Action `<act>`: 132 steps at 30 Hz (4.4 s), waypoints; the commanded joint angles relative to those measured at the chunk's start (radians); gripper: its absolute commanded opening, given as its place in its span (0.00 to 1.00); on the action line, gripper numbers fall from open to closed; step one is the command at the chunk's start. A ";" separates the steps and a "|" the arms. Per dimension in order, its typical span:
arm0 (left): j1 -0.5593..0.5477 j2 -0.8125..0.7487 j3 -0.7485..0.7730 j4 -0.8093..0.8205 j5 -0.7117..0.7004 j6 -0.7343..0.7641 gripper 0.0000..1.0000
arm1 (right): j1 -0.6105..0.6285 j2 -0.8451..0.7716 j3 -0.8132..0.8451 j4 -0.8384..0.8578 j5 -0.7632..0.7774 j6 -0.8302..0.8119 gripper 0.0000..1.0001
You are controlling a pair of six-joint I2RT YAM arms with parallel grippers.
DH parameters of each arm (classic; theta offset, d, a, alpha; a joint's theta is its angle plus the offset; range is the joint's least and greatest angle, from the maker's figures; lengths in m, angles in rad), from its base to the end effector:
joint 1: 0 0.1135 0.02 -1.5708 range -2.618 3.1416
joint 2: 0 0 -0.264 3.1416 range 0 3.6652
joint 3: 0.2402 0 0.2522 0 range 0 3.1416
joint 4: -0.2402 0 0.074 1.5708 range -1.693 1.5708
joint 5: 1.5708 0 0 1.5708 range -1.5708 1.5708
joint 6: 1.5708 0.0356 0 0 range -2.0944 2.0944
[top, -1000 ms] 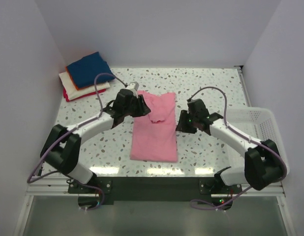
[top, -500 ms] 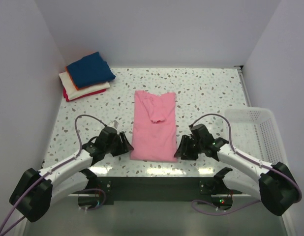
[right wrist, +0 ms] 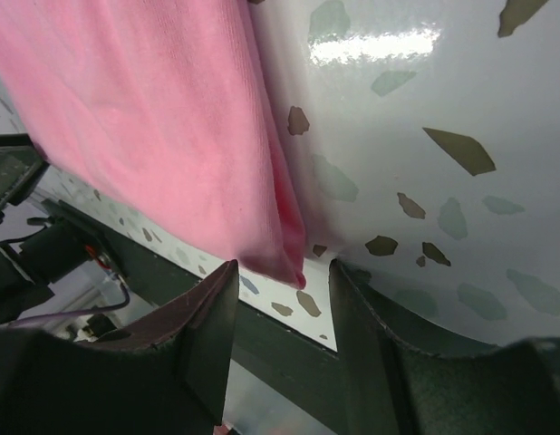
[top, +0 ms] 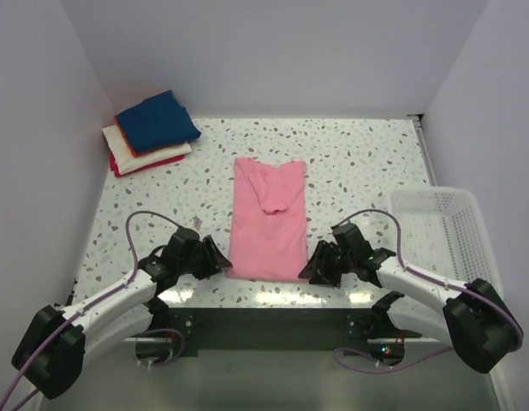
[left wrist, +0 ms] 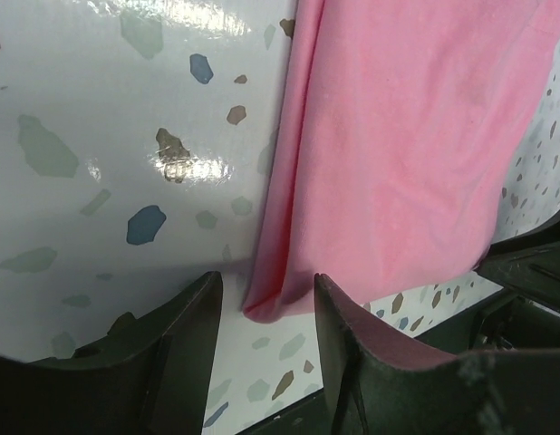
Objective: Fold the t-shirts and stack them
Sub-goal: Fold the tshirt
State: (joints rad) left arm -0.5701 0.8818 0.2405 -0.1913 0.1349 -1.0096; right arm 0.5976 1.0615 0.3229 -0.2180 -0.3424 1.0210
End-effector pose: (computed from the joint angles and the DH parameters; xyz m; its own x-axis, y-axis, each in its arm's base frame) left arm 0.1303 -0.0892 0.1380 -0.8487 -0.4524 -0.2739 -0.2020 0.7560 -0.6227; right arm 0.1378 0.1082 0.1356 -0.9413 0.3309 -0.0672 0.2155 0.7421 0.6347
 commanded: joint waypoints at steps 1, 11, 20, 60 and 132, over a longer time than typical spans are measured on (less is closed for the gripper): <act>-0.002 -0.021 -0.020 -0.120 -0.009 -0.018 0.50 | 0.002 0.031 -0.045 0.077 -0.021 0.060 0.48; -0.007 -0.046 -0.036 -0.146 0.012 -0.021 0.51 | 0.002 0.012 -0.061 0.065 0.009 0.074 0.41; -0.016 0.008 -0.081 -0.053 0.043 -0.041 0.49 | 0.002 0.014 -0.059 0.057 0.010 0.065 0.30; -0.082 0.082 -0.079 0.055 0.112 -0.029 0.00 | 0.002 0.000 -0.004 0.055 0.039 -0.001 0.12; 0.381 1.095 1.040 0.285 0.215 0.243 0.17 | -0.260 1.219 1.633 -0.307 0.102 -0.466 0.30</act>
State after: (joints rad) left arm -0.2096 1.9541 1.2366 -0.0395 0.2779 -0.7822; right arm 0.3553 2.2444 1.8587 -0.5560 -0.1787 0.5690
